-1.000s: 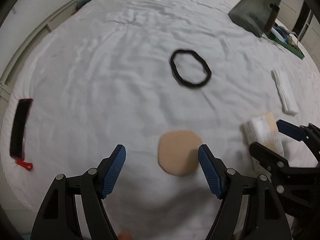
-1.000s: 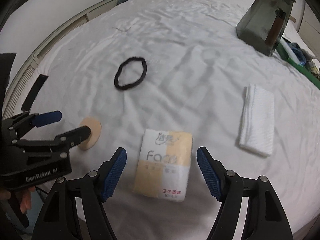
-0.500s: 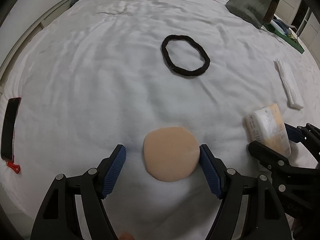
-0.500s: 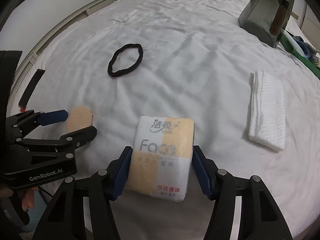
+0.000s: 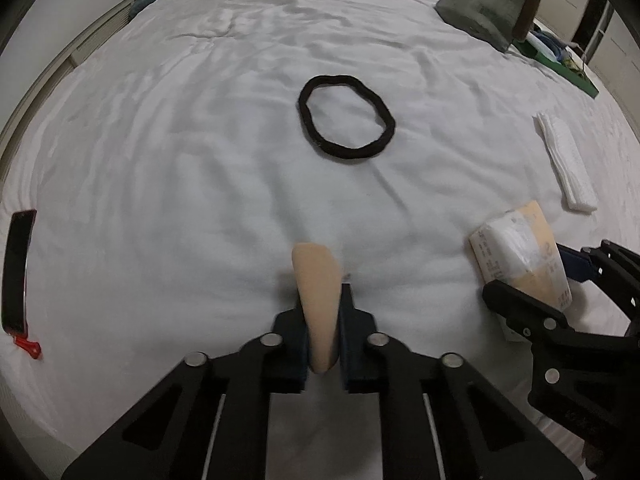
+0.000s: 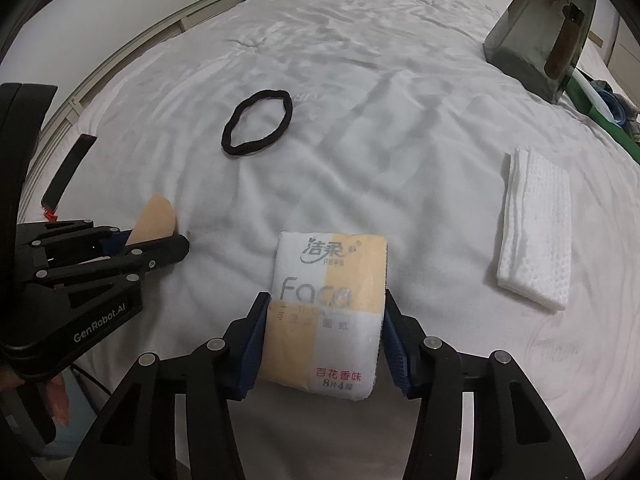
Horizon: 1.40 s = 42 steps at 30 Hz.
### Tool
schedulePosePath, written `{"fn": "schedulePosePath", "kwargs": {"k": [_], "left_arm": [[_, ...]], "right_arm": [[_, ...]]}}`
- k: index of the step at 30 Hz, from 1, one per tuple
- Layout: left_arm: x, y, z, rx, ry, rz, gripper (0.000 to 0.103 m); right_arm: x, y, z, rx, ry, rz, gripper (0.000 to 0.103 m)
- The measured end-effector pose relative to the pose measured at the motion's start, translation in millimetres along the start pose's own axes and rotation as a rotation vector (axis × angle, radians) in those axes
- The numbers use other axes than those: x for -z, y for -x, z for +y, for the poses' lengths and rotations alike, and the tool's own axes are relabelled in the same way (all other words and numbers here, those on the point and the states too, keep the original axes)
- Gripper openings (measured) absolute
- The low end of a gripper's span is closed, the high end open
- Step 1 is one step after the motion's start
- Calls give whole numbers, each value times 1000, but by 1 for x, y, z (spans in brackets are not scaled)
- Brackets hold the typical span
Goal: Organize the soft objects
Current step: 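Lift and carry the sponge and tissue pack over the green tray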
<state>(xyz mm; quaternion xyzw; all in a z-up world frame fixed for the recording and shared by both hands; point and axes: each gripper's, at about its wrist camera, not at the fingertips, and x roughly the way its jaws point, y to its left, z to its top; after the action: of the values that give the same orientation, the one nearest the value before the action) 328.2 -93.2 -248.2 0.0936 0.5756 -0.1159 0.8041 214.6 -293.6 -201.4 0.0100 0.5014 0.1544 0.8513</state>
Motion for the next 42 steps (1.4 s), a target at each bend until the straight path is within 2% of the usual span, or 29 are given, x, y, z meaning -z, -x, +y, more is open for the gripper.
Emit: {"fn": "schedulePosePath", "kwargs": {"k": [11, 14, 18, 21, 24, 28, 34, 38, 42], "left_arm": [[-15, 32, -11, -29, 7, -37, 6], [-26, 44, -18, -48, -1, -47, 6], [-50, 64, -42, -28, 0, -54, 6], [-65, 79, -68, 5, -31, -77, 6], [-90, 88, -113, 77, -52, -87, 6], [-125, 95, -174, 153, -85, -110, 6], [-202, 86, -277, 280, -82, -134, 6], [-266, 71, -335, 285, -83, -195, 6], [-321, 56, -373, 255, -107, -258, 6]], "right_arm": [[-12, 26, -9, -38, -33, -56, 49], [-16, 42, -19, -53, -48, -78, 49], [-22, 68, -40, -43, -60, -104, 49], [-26, 94, -77, -6, -90, -128, 49], [-28, 117, -118, 39, -120, -150, 49], [-36, 151, -191, 129, -154, -187, 49], [-66, 180, -320, 227, -191, -248, 49], [-97, 178, -386, 268, -189, -284, 49], [-132, 162, -435, 278, -179, -317, 49]]}}
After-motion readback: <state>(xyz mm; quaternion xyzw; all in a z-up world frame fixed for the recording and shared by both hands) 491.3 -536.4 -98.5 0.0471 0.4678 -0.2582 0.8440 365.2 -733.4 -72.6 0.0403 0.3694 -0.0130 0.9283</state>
